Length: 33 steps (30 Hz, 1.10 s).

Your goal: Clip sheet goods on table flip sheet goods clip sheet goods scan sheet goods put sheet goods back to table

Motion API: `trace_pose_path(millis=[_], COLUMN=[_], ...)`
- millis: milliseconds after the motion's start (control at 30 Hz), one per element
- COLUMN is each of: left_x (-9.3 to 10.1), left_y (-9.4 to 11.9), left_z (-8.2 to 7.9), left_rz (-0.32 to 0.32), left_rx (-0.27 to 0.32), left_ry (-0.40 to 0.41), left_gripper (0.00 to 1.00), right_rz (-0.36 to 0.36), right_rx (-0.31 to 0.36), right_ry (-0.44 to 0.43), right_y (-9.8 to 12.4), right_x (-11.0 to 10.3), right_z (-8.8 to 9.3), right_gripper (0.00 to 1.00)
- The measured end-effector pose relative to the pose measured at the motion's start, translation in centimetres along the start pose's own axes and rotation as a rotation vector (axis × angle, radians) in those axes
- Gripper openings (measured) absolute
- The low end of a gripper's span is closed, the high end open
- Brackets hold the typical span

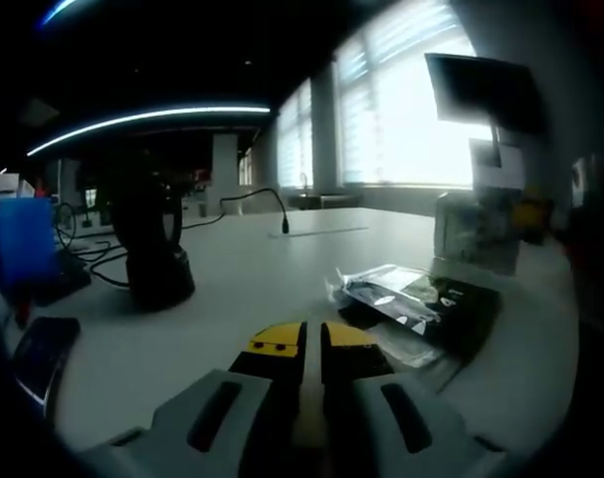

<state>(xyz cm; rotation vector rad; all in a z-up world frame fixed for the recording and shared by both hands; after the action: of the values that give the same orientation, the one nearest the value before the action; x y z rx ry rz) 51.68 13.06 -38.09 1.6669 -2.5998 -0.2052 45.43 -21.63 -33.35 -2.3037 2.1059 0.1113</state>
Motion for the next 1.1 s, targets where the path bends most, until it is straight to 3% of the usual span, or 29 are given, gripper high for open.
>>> trace_pose_path(millis=[733, 1100], left_x=[0.8, 1.1], left_y=[0.5, 0.9], left_z=[-0.1, -0.2], left_rz=[-0.006, -0.006], left_rx=[0.005, 0.011], left_ry=[-0.004, -0.003], left_gripper=[0.00, 0.00], right_rz=[0.056, 0.053], right_rx=[-0.003, -0.057], right_ry=[-0.295, -0.425], right_y=[0.1, -0.4], right_x=[2.4, 3.1], right_z=[1.3, 2.9], right_gripper=[0.00, 0.00])
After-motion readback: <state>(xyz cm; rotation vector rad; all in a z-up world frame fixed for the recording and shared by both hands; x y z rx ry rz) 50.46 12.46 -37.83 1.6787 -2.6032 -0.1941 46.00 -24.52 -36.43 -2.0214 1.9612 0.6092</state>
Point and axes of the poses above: the point that each gripper's makers call its tool centre point, and the gripper's own axes: y roughly backward along the fingers, x roughly to its right, z roughly out of its underside, the point moved 6 cm from there along y, roughly backward along the fingers
